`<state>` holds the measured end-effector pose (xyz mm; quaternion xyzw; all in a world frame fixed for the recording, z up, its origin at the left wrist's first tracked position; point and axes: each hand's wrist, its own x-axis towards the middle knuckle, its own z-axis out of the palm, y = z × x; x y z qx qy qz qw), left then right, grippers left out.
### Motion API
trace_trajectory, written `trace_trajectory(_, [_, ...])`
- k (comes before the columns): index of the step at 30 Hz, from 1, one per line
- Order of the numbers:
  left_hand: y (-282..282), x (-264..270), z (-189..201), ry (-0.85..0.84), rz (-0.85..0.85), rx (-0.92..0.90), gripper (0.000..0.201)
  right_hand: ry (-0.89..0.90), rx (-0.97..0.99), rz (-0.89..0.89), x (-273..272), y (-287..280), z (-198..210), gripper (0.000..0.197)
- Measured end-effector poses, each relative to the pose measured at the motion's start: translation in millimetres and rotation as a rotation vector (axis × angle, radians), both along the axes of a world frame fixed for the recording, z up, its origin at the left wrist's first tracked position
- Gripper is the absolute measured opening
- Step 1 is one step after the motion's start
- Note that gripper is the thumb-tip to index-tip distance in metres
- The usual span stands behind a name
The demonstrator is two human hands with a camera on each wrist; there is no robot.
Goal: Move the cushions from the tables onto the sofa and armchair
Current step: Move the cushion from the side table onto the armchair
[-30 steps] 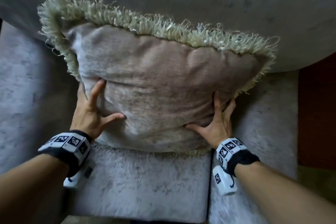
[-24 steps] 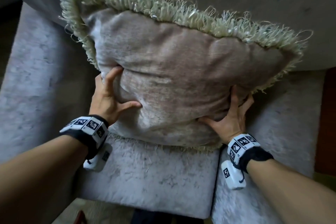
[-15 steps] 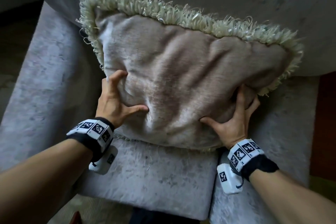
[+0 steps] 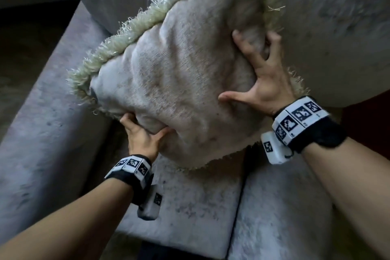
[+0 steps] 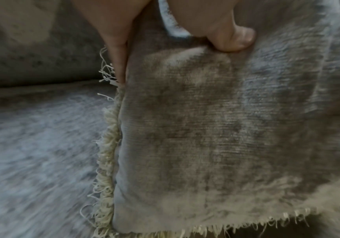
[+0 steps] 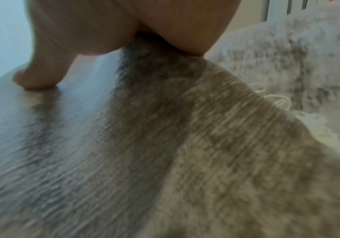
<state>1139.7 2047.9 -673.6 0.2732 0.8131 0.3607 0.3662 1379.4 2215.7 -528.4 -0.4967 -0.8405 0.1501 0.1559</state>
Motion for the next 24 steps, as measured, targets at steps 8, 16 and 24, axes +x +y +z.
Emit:
trace_trajectory(8, [14,-4,-17,0.011,-0.046,-0.155,0.107,-0.125,-0.016,-0.052,6,-16,-29,0.113])
trace_trajectory(16, [20,7,50,0.352,-0.112,-0.07,0.07,-0.114,-0.081,-0.27,45,-67,-10,0.085])
trace_trajectory(24, [67,95,179,0.435,-0.792,0.145,0.041,-0.263,-0.594,-0.504,117,-126,64,0.069])
